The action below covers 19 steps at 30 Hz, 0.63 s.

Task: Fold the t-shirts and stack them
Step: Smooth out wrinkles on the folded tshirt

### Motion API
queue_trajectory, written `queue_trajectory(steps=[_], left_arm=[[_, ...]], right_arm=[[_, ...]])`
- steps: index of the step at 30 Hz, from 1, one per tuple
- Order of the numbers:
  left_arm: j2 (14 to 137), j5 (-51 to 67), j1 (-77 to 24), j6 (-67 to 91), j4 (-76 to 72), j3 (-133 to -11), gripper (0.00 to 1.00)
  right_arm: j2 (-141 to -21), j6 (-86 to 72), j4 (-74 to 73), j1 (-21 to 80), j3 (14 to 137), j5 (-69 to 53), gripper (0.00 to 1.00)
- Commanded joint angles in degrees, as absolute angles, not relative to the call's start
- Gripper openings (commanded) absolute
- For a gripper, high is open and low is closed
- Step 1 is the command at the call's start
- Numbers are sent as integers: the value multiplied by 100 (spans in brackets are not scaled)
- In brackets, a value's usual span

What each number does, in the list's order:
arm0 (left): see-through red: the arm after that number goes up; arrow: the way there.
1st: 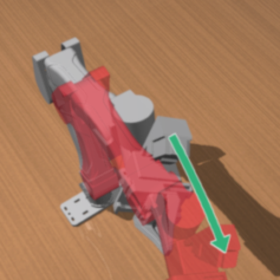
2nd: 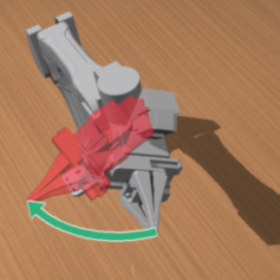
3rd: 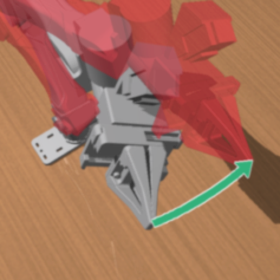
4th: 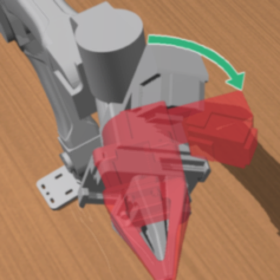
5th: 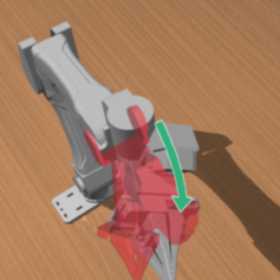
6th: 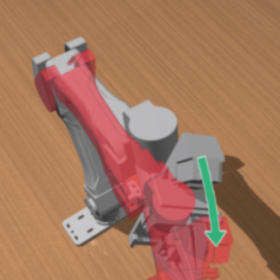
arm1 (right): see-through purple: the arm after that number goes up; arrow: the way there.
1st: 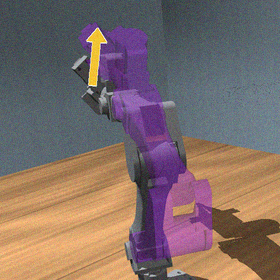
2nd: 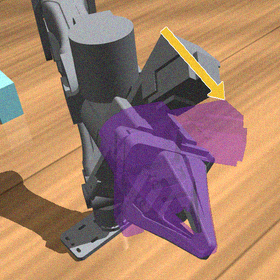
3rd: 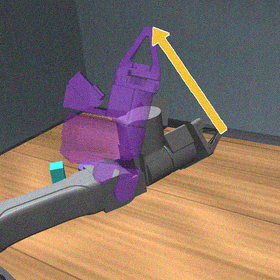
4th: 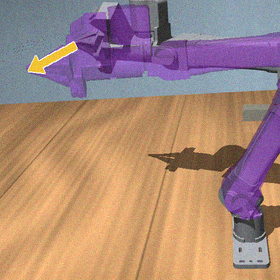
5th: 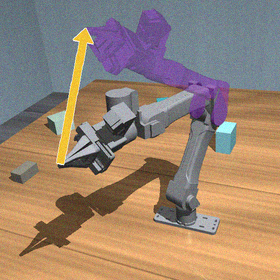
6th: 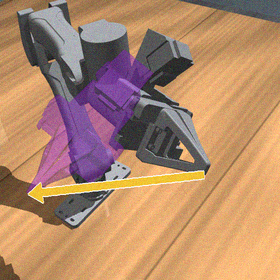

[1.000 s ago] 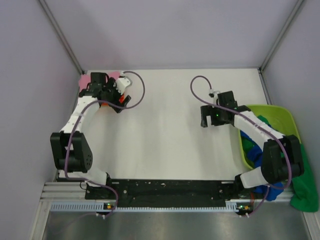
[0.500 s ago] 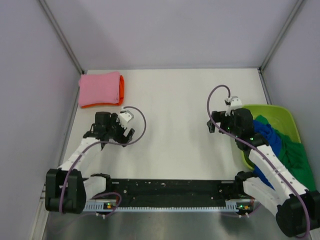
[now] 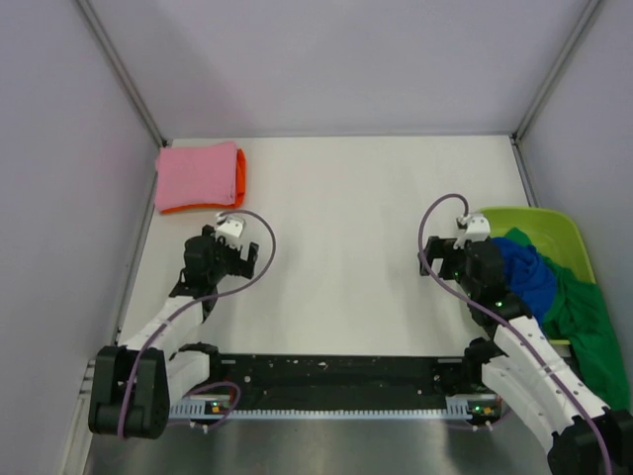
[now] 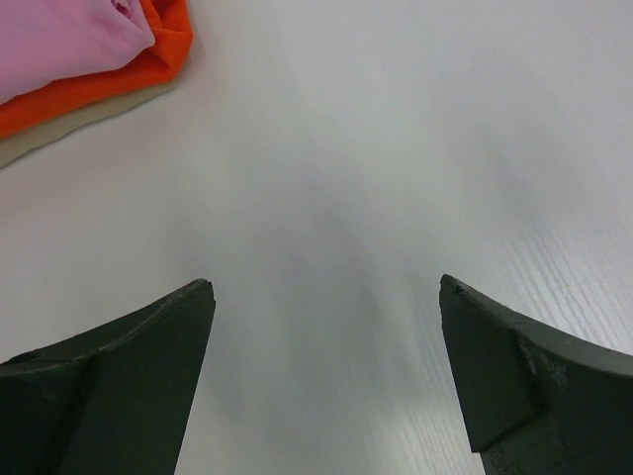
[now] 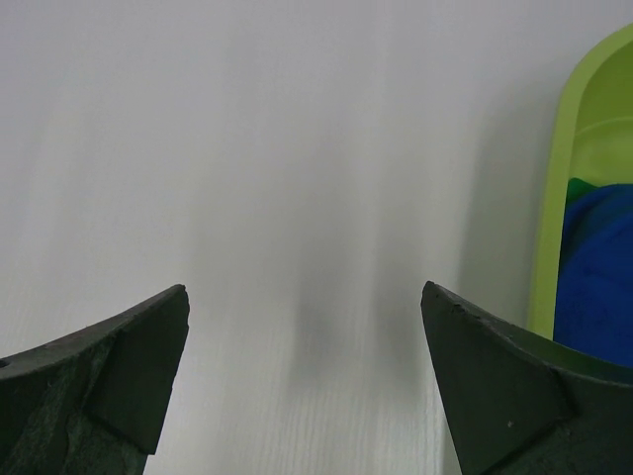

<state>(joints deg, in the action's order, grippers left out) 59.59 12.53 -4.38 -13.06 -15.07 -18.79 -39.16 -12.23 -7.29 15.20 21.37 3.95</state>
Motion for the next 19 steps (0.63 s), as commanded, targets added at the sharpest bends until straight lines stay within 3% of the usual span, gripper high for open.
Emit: queue_trajectory(steps=[1,19], left_arm=[[6012,1011,-413,-1064,-2083,-1854,99],[6012,950,-413,-1108,-2048,-1846,99]], right_arm=[[-3850,-1292,-255,1494,2127,580,99],[-3858,-1283,-193,1494,2092,598,99]])
